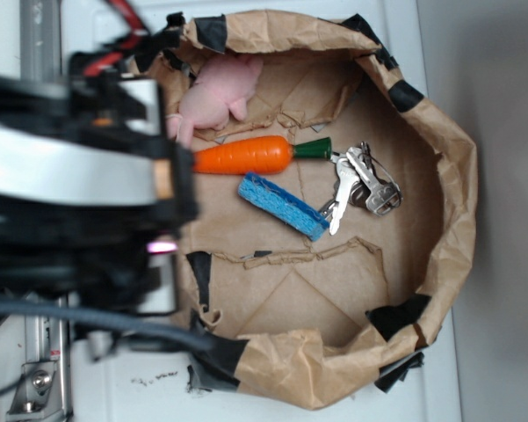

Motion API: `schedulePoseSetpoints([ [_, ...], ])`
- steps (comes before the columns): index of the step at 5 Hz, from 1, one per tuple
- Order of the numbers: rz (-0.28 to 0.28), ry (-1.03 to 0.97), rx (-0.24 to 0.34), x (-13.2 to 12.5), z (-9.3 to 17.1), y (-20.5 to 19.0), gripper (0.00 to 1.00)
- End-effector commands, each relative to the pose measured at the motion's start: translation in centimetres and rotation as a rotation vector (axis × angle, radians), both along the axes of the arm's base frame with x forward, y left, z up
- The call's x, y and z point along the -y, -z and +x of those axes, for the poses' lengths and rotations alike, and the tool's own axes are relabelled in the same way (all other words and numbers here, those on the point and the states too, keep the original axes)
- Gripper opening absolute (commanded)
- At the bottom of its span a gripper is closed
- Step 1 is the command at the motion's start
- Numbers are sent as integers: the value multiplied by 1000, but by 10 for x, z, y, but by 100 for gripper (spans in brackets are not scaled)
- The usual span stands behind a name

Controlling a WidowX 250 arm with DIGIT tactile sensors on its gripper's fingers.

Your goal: Grab the blue sponge.

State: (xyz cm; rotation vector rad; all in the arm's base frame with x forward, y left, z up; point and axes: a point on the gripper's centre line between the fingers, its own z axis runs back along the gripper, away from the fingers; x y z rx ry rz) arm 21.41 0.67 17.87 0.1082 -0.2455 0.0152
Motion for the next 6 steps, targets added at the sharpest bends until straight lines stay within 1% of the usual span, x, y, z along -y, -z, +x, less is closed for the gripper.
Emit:
schedulePoseSetpoints([
  [1,4,81,29,-13,42,43,100],
  [2,-72,150,-22,-28,47,80,100],
  [3,-92,177,-58,-30,55,112,100],
  [4,-58,255,-57,-12,60,132,100],
  [5,-16,372,-55,23,51,132,100],
  [6,15,388,-66,30,45,135,100],
])
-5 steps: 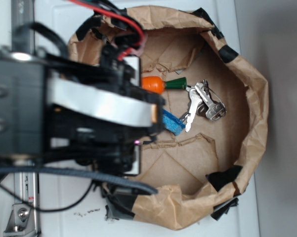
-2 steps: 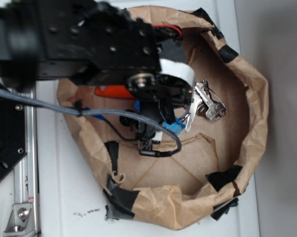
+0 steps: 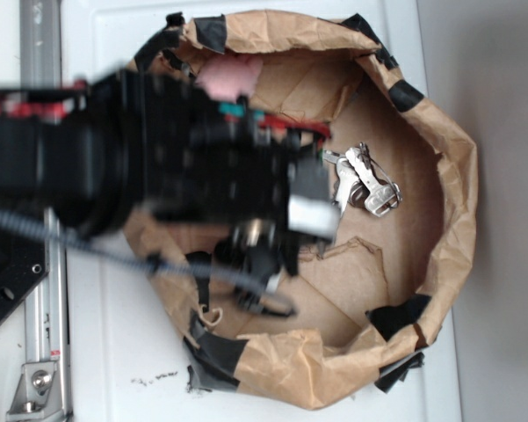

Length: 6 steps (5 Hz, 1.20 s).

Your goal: Grab the blue sponge.

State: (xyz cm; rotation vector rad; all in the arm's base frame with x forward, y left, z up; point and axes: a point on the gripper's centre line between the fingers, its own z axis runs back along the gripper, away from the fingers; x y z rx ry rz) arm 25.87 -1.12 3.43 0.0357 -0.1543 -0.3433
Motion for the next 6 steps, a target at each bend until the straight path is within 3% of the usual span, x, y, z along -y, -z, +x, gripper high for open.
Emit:
schedulePoseSetpoints([
  [1,51,-5,13,-2,6,3,100],
  [3,51,-90,-42,-34,14,12,100],
  [4,30,-131,-68,-48,12,15,93],
  [5,31,-135,-73,-47,13,13,0],
  [6,37,-131,-78,-47,12,11,0],
])
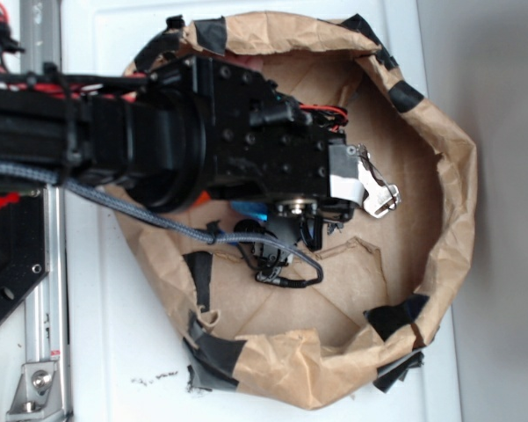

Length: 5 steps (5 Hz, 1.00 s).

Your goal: Grab the blue sponge.

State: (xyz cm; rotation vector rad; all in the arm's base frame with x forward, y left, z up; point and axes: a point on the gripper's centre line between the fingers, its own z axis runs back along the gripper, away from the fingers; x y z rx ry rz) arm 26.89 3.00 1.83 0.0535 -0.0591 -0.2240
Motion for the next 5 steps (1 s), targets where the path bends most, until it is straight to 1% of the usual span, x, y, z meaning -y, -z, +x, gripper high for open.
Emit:
schedulePoseSetpoints([
  [1,-5,-21,14,-6,-1,-14,0],
  [2,64,-35,50,2,0,-50,0],
  [3,-22,-287,63,5,-5,-101,0],
  [4,-12,-445,77,15,-8,-143,0],
  [5,0,-497,123,18,-11,-154,0],
])
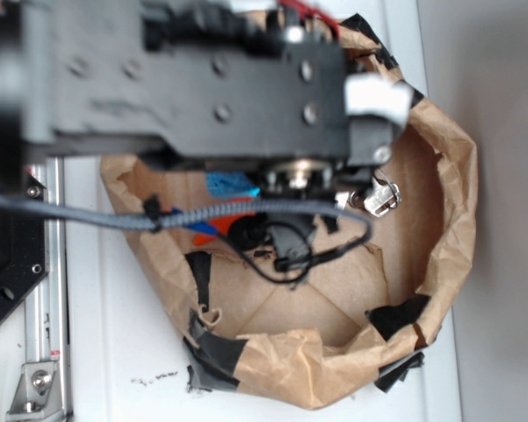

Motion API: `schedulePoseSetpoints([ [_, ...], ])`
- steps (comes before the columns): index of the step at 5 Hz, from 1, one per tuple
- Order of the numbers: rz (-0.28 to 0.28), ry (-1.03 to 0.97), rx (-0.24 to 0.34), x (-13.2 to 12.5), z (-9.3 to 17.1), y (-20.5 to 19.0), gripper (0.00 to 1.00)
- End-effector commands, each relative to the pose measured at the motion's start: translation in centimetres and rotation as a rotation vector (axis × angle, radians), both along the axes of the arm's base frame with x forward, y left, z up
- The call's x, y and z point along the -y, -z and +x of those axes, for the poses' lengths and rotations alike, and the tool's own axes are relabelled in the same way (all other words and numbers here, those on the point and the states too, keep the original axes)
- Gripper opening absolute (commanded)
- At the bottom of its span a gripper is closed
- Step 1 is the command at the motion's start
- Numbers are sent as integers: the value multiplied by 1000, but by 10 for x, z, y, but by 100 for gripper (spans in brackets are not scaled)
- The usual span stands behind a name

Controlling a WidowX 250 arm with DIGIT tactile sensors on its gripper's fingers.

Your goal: Grab the blue sponge.

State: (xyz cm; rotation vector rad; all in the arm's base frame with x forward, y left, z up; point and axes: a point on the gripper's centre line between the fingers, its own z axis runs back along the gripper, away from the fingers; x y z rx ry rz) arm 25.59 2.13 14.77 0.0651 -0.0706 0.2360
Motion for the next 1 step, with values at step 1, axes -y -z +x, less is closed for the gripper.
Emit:
schedulePoseSetpoints([
  [1,48,-59,57,4,3,-13,0],
])
